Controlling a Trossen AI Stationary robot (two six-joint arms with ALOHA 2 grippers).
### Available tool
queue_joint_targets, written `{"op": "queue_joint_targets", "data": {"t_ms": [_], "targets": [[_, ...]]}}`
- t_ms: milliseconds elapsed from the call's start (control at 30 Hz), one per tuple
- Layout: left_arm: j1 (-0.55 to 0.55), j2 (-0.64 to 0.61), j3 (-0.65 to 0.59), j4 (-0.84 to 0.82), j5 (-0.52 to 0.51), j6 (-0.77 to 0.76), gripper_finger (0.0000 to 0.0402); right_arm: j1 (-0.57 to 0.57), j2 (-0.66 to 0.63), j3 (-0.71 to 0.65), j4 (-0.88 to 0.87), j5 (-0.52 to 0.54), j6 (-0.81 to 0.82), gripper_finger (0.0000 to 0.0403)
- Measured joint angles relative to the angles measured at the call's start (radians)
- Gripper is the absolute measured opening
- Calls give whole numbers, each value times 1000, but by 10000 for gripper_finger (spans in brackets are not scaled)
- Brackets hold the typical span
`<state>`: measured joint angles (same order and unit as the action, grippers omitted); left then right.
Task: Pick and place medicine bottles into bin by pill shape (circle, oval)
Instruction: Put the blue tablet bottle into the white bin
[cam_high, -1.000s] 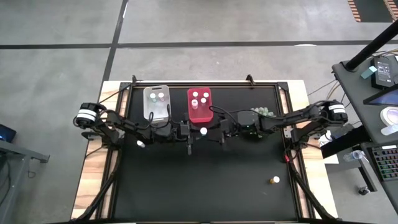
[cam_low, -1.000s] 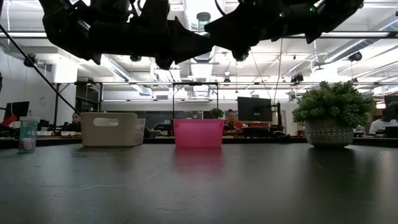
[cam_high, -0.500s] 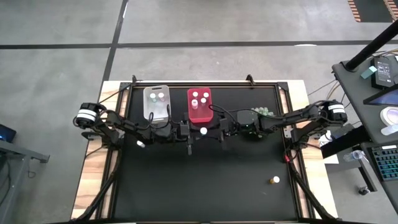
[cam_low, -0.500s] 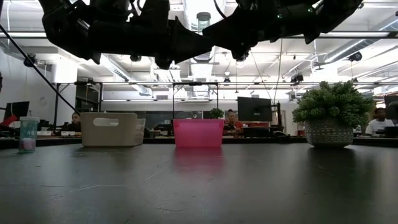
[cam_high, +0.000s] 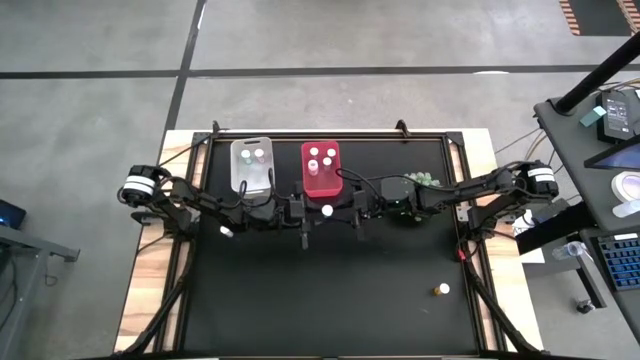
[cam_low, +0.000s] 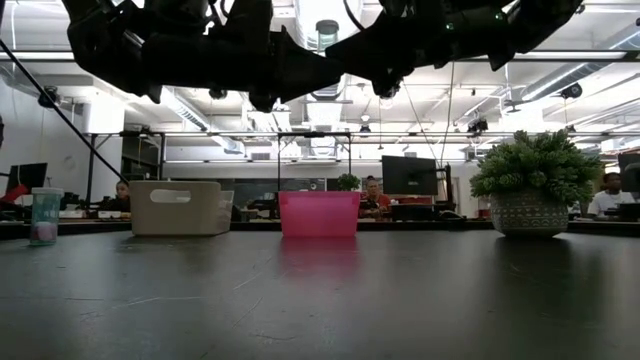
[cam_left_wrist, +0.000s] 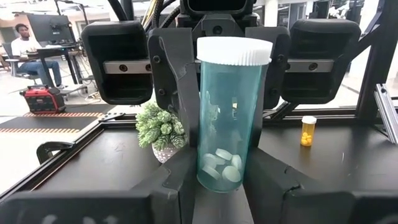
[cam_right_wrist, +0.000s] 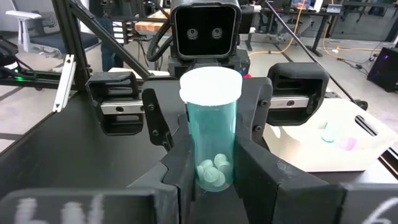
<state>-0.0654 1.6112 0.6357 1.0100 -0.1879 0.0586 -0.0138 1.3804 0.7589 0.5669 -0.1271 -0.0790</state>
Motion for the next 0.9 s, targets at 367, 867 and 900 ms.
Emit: {"op": "queue_joint_targets", "data": {"t_ms": [367, 867, 900], "targets": [[1, -38, -1, -112, -4, 1, 199, 1, -11, 0, -53, -11, 2, 95], [0, -174, 3, -314, -2, 0, 217, 1, -73, 1, -443, 73, 44, 96], [0, -169, 3, -299, -1, 0, 217, 1, -70, 1, -451, 75, 50, 96]]}}
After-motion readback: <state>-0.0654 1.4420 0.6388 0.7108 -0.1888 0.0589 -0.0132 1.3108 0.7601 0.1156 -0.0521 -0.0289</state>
